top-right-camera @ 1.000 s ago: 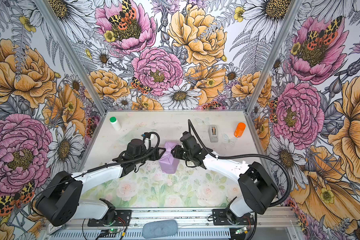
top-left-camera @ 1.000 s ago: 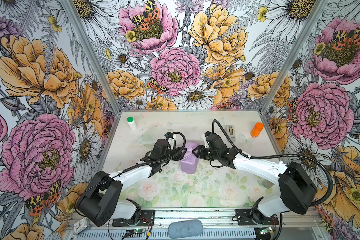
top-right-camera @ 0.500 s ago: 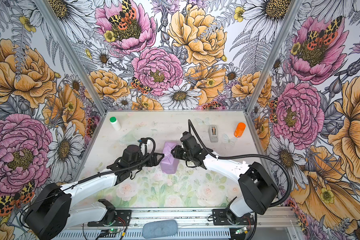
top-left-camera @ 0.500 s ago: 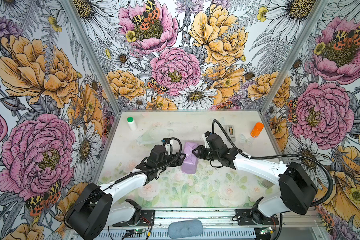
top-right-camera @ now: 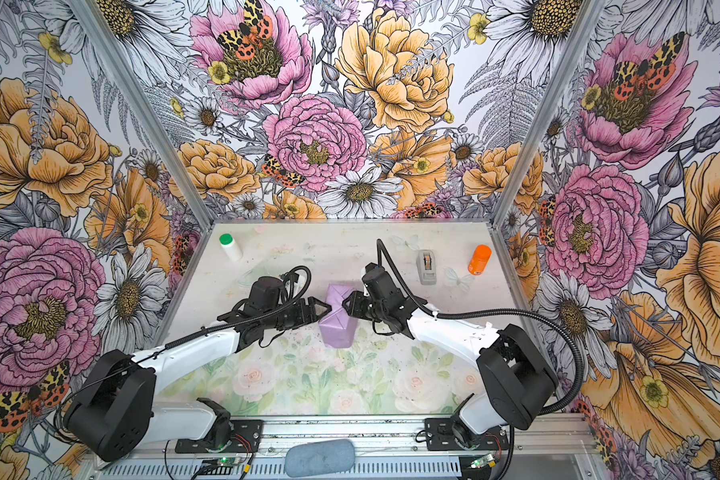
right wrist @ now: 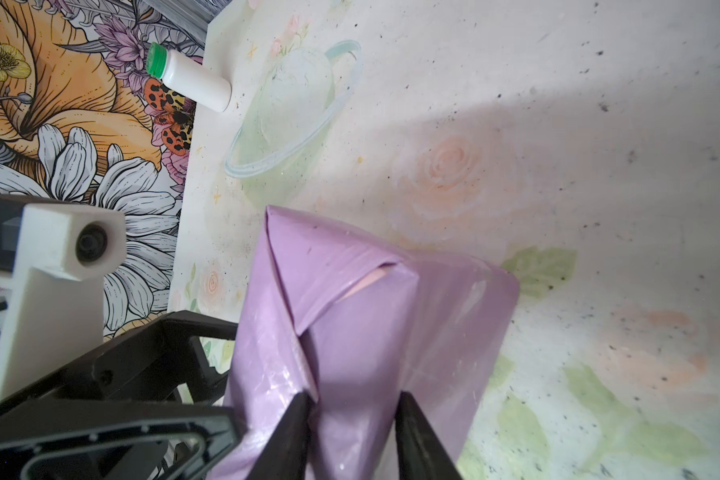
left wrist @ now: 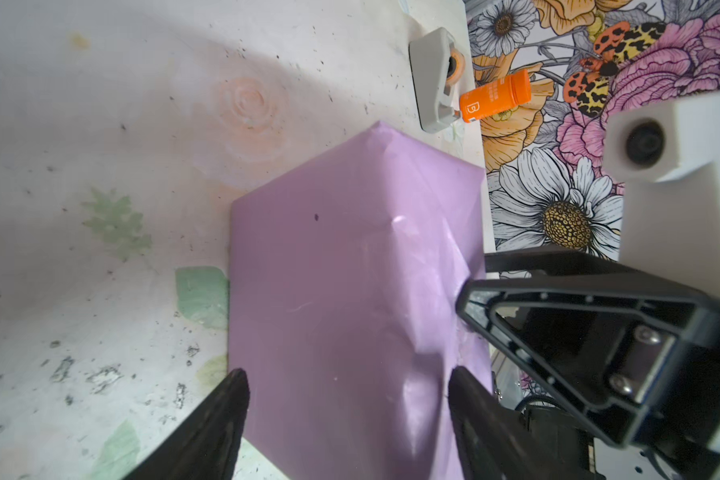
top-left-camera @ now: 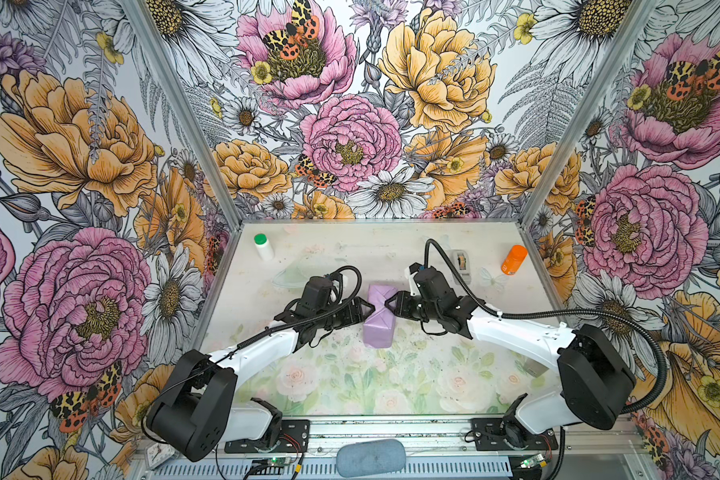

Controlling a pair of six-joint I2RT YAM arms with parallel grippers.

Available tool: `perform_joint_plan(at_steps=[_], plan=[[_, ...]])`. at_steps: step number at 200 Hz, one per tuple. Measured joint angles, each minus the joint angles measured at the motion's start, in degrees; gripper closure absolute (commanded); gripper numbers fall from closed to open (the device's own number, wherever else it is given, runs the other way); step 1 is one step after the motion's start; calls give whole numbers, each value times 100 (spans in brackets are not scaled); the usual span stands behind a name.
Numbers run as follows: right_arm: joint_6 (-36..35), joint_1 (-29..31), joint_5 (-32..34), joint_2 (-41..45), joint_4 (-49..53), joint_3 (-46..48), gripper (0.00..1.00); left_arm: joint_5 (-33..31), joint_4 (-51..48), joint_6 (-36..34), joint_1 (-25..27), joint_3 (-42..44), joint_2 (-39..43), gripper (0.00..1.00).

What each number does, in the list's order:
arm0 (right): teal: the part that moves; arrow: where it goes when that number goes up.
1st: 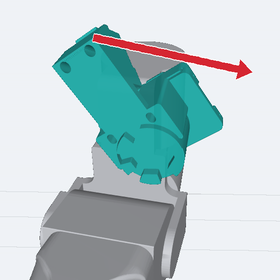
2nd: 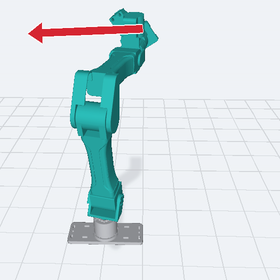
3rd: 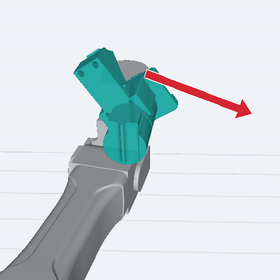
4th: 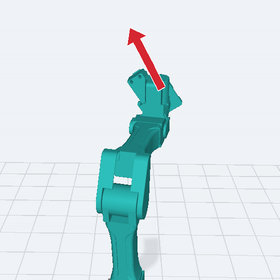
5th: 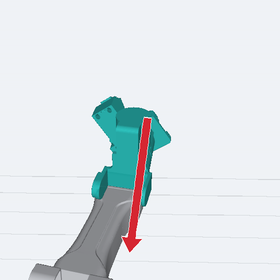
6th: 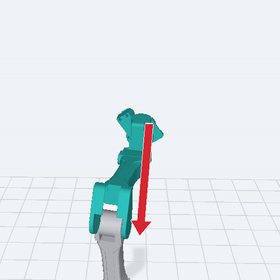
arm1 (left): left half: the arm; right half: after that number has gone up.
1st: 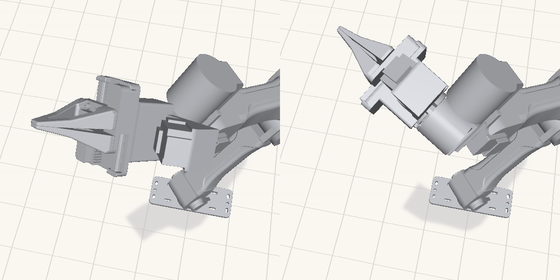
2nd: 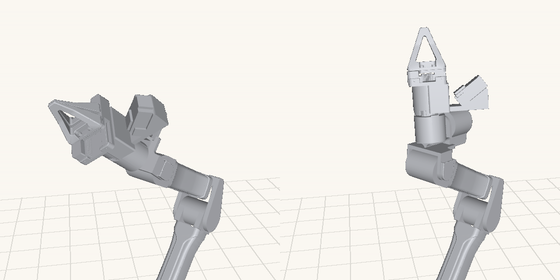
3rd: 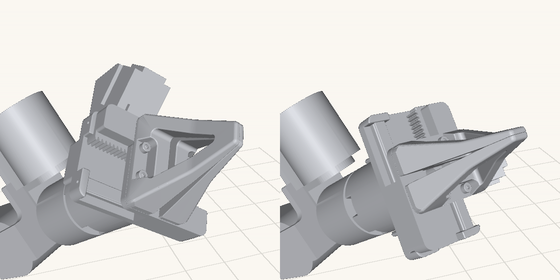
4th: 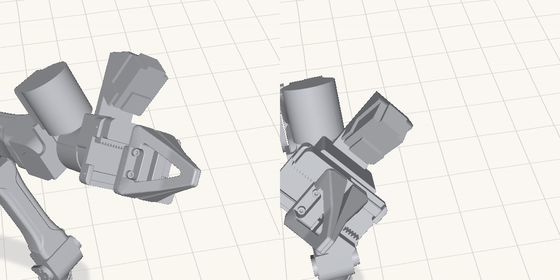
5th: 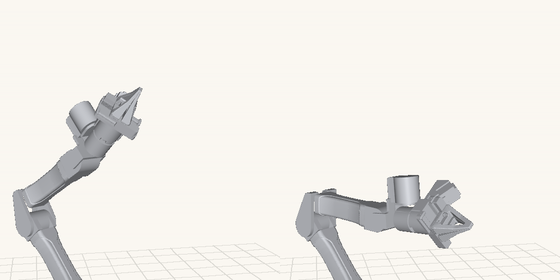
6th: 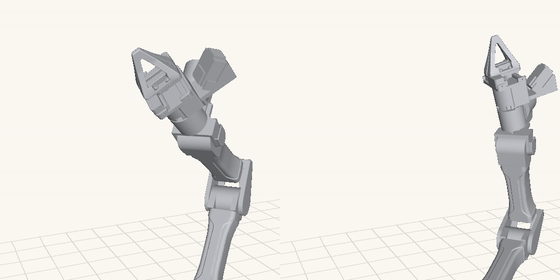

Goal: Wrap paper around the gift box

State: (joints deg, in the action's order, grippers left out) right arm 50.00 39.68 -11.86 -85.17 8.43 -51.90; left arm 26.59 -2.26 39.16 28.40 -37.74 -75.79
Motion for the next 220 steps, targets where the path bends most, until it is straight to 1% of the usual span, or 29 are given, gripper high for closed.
perform_joint_plan(at_steps=[33,57,87,93,116,143,165,180,189,204,220], plan=[[0,0,-2,0,0,0,65,31,-33,-13,9,-284,-278,29],[-2,0,-2,0,2,0,65,61,-24,-31,9,-385,-562,34],[-15,0,-4,2,-17,11,65,90,81,-55,9,-398,-610,37],[-17,0,-7,2,-17,11,64,92,105,-57,9,-393,-614,38],[-120,-24,-7,57,7,33,54,92,219,-72,9,-339,-612,39],[-317,-212,-74,487,251,251,50,92,354,-74,9,-264,-608,39],[-621,-638,-149,1143,494,428,50,90,426,-74,9,-223,-601,39],[-931,-1093,-293,1530,509,450,52,87,452,-74,9,-210,-601,39],[-1174,-1469,-455,1703,505,450,52,90,472,-74,9,-201,-601,39],[-1532,-2098,-734,1794,503,450,54,87,490,-74,9,-195,-601,39],[-1985,-2787,-1078,1641,507,442,54,87,492,-74,15,-195,-601,39]])
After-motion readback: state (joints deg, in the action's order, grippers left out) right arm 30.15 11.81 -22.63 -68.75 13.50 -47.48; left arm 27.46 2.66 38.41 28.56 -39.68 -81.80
